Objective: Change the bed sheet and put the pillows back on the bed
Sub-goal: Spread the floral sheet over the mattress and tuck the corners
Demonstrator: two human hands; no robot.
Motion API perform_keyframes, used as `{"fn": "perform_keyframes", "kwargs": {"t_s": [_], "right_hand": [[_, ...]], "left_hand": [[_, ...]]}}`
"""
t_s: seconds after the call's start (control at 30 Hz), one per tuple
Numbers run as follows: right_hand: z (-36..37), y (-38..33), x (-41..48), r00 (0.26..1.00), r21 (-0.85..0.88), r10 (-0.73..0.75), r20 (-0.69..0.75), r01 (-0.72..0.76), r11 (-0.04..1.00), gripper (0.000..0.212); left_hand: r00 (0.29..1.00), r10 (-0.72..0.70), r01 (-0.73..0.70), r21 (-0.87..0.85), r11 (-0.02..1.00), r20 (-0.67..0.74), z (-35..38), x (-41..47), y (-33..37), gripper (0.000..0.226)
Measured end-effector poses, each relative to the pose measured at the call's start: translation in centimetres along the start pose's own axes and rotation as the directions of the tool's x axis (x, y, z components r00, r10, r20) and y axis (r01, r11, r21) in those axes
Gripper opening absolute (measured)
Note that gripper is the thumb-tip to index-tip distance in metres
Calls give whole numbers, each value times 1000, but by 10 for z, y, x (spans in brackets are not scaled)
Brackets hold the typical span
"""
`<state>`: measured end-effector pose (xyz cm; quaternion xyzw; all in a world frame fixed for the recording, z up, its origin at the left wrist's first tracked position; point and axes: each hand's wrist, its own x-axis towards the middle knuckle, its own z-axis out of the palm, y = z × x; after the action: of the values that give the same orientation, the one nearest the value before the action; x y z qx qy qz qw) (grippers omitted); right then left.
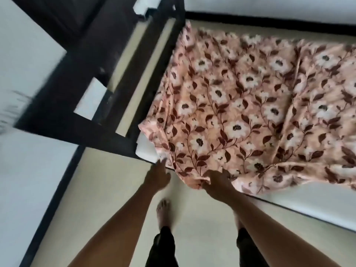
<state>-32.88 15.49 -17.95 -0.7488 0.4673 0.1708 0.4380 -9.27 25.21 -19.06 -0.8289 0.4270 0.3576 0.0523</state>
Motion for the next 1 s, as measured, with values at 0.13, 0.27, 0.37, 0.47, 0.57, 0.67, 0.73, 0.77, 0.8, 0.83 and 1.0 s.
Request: {"fn": "perform_keyframes", "kwargs": {"t_s": [0.13,0.27,0.37,0.47,0.57,0.67,0.73,0.77,0.8,0.83,1.0], "right_hand": [[62,-30,84,989,157,60,-135,-38,987,31],[93,-101,170,967,98,-66,-246,93,991,39],[97,-143,198,990,-44,-26,-141,20,999,52],[117,-171,185,966,-342,-250,-63,214,915,54],[160,-178,148,890,-497,-351,291,454,739,54],[191,-162,135,821,-470,-318,474,541,697,55],[203,-155,131,836,-327,-265,480,451,830,52],[207,-152,128,865,-260,-235,442,374,890,48],[211,-148,125,898,-205,-203,390,300,931,44],[215,-142,124,925,-161,-169,339,234,959,39],[216,-104,118,983,40,11,184,-18,999,33]], "left_hand": [[998,57,-56,70,996,-24,31,101,-74,87],[979,180,-191,-127,973,-93,26,136,-128,72],[991,-30,-32,-454,891,-129,16,126,-142,46],[954,-299,176,-845,505,20,12,114,-159,31],[864,-416,327,-944,36,284,11,102,-181,48],[835,-369,453,-891,35,409,21,98,-193,61],[851,-328,471,-873,130,410,25,102,-191,64],[865,-322,460,-865,200,386,26,105,-188,74],[875,-343,441,-855,272,342,28,111,-184,86],[888,-376,406,-838,365,266,30,115,-178,92],[873,-348,171,-455,874,-342,44,130,-154,31]]}}
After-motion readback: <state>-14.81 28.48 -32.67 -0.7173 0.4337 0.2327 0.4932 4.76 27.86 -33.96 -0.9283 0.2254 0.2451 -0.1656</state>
